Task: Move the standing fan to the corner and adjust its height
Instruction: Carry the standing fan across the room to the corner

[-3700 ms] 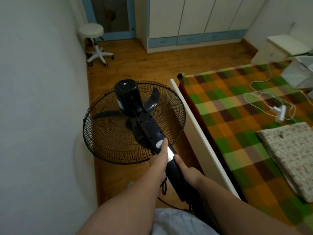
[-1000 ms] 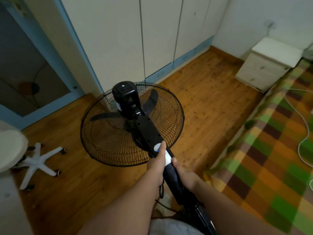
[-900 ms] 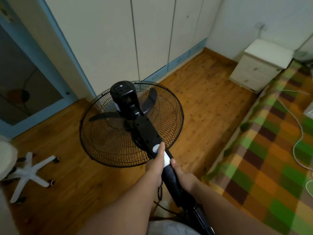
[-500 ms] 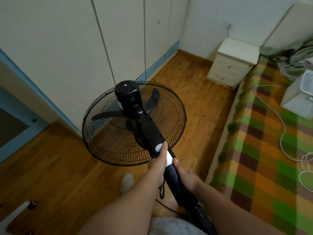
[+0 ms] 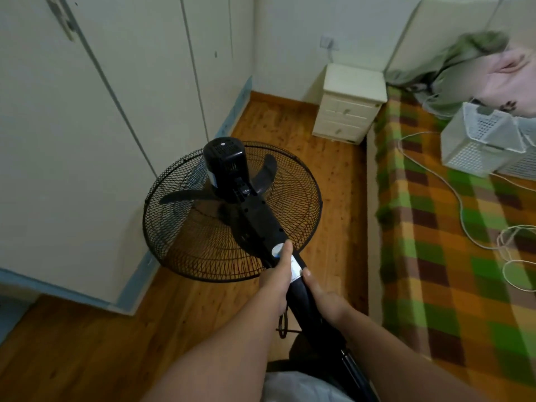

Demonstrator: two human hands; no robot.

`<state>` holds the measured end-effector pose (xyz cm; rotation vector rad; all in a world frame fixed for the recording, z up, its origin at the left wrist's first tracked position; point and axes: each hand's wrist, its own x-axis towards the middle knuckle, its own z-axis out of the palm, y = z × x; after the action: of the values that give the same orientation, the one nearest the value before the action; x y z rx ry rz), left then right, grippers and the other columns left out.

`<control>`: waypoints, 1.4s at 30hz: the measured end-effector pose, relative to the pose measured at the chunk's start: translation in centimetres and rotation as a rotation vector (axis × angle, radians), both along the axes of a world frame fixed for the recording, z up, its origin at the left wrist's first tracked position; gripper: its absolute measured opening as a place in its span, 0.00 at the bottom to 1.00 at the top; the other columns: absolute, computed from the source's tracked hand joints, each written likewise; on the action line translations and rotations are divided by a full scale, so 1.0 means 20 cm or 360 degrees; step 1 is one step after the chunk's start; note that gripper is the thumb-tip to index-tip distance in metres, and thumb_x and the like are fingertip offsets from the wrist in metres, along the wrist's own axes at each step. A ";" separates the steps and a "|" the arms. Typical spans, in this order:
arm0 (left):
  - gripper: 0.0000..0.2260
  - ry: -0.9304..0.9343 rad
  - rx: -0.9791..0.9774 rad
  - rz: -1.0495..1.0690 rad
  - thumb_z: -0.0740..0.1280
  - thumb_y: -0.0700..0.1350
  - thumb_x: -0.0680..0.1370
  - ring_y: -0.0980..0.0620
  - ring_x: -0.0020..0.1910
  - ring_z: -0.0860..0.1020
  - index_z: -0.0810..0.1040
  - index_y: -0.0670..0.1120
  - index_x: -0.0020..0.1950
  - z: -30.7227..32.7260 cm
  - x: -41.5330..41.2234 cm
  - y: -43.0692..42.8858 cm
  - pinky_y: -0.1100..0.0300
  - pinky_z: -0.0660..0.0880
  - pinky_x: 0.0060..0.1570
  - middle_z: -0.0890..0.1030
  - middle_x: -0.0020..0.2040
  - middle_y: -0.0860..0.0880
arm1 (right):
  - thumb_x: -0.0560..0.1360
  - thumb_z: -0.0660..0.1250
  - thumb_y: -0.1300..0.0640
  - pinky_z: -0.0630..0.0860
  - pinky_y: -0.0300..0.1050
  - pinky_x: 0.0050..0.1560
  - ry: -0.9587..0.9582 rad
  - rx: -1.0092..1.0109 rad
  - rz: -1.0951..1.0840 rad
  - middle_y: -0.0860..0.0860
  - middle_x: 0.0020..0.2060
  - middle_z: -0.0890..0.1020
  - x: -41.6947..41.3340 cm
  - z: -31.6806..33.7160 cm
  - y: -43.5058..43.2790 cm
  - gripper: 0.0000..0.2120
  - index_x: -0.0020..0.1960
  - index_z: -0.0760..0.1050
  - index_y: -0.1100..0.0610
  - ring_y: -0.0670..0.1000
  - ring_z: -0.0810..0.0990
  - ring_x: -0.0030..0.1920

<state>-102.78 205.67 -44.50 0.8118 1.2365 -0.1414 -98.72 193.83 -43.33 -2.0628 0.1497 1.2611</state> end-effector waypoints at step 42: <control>0.50 0.0064 0.0018 -0.0573 0.70 0.76 0.60 0.41 0.58 0.78 0.70 0.43 0.70 -0.02 2.50 1.59 0.46 0.75 0.60 0.78 0.61 0.43 | 0.67 0.55 0.24 0.59 0.49 0.69 -0.0162 0.0199 -0.0543 0.54 0.75 0.65 2.25 0.02 1.56 0.46 0.77 0.60 0.51 0.56 0.64 0.73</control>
<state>-52.70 237.44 -45.00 1.0410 1.1196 -0.4440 -53.66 225.05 -42.93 -1.8925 0.3510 0.9325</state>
